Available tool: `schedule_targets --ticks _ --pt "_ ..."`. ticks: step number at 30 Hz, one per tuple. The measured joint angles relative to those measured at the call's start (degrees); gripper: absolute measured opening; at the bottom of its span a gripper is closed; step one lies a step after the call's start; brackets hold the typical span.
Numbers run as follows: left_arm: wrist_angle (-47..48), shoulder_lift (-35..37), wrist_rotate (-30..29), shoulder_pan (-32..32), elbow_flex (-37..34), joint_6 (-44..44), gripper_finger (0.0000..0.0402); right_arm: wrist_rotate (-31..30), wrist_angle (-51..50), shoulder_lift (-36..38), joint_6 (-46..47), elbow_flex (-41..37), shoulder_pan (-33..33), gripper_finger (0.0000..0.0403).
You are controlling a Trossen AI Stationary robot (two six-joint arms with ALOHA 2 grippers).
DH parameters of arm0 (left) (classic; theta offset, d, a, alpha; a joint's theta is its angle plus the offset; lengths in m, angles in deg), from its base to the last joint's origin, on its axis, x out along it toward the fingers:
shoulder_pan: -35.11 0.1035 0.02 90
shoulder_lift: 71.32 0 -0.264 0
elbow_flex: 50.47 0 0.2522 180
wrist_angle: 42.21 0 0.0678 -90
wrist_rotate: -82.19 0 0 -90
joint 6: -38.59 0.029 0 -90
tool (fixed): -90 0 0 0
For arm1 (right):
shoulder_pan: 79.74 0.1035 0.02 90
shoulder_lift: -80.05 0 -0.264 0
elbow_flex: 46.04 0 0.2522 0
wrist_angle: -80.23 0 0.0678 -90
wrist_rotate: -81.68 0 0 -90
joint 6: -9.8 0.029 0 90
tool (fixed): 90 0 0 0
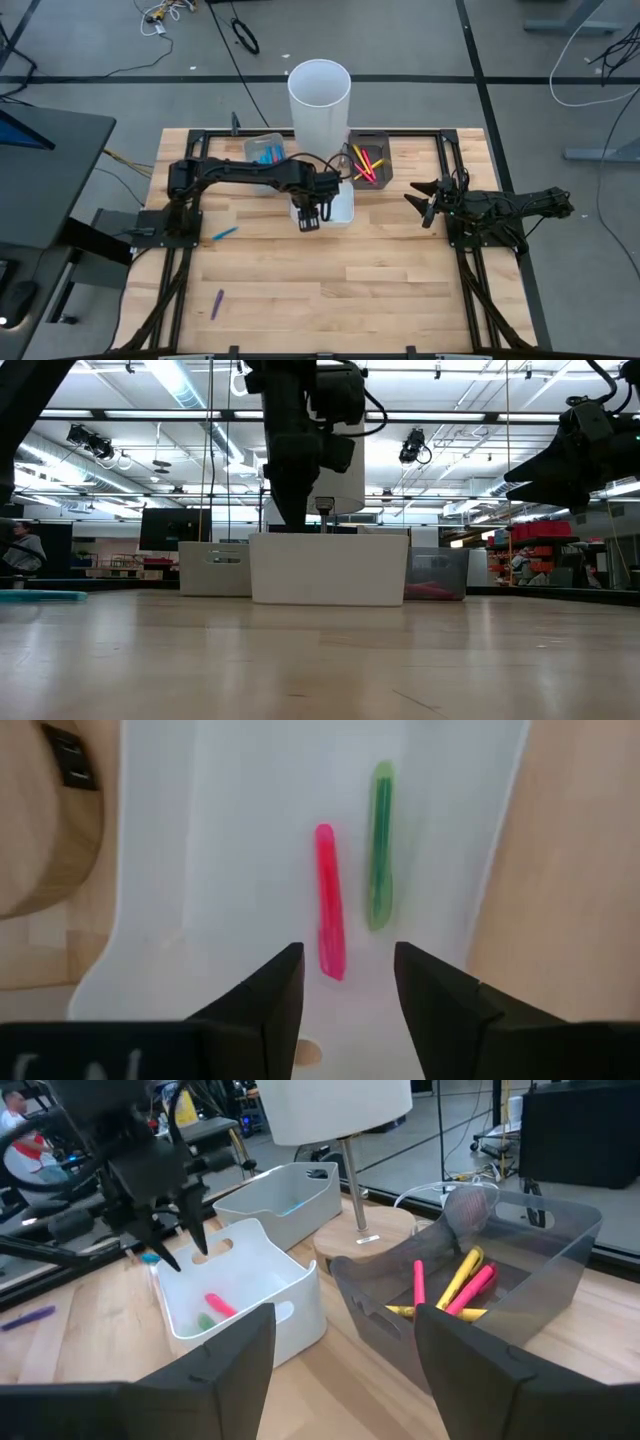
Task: Pick & Place Markers
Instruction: Put the blue pen into the white bin
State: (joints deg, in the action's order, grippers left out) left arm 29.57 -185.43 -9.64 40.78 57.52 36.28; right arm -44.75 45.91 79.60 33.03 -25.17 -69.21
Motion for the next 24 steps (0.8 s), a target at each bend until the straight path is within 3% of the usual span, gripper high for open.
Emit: schedule_targets --ticks 15,24 --pt "5.2 7.2 -1.3 0.0 0.0 -13.8 0.0168 0.0 0.3 0.0 0.0 0.0 0.0 0.0242" --pt "6.1 11.0 0.5 0.2 0.0 -14.6 0.0259 0.0 0.4 0.0 0.0 0.0 0.0 0.0242"
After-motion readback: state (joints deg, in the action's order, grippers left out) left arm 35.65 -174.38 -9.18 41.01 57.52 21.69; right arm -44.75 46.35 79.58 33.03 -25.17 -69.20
